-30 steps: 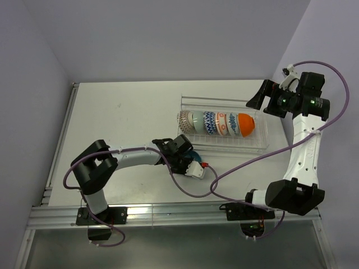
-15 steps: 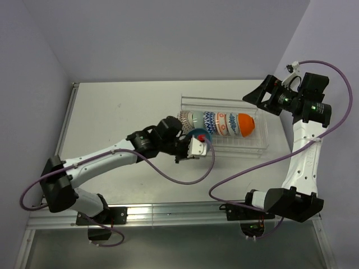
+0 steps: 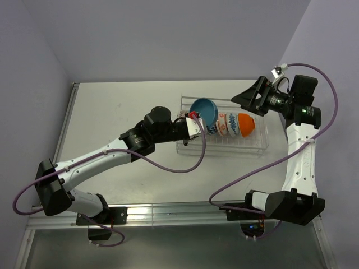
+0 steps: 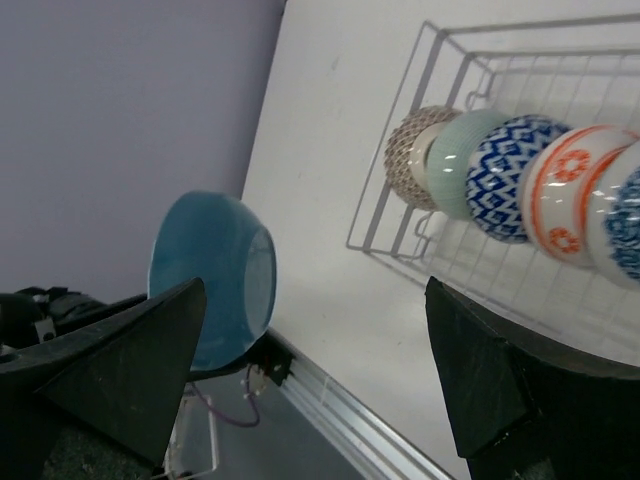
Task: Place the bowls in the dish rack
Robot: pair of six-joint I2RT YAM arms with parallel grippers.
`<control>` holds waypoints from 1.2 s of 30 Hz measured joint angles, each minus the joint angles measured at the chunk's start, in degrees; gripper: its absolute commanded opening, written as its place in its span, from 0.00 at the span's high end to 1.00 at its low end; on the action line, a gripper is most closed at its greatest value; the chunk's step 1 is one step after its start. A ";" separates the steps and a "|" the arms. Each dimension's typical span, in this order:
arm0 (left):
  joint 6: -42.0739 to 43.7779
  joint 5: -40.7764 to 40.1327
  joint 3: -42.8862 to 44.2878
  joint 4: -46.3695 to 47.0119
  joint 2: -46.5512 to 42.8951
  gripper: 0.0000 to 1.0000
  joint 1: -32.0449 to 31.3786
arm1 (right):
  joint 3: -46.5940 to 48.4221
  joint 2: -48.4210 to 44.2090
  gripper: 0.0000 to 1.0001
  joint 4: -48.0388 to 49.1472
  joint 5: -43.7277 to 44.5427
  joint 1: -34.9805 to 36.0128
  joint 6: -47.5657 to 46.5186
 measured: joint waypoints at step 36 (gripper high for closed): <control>-13.46 -3.76 -0.85 13.35 3.69 1.00 0.59 | -6.64 -0.39 0.27 8.48 -8.52 15.96 6.71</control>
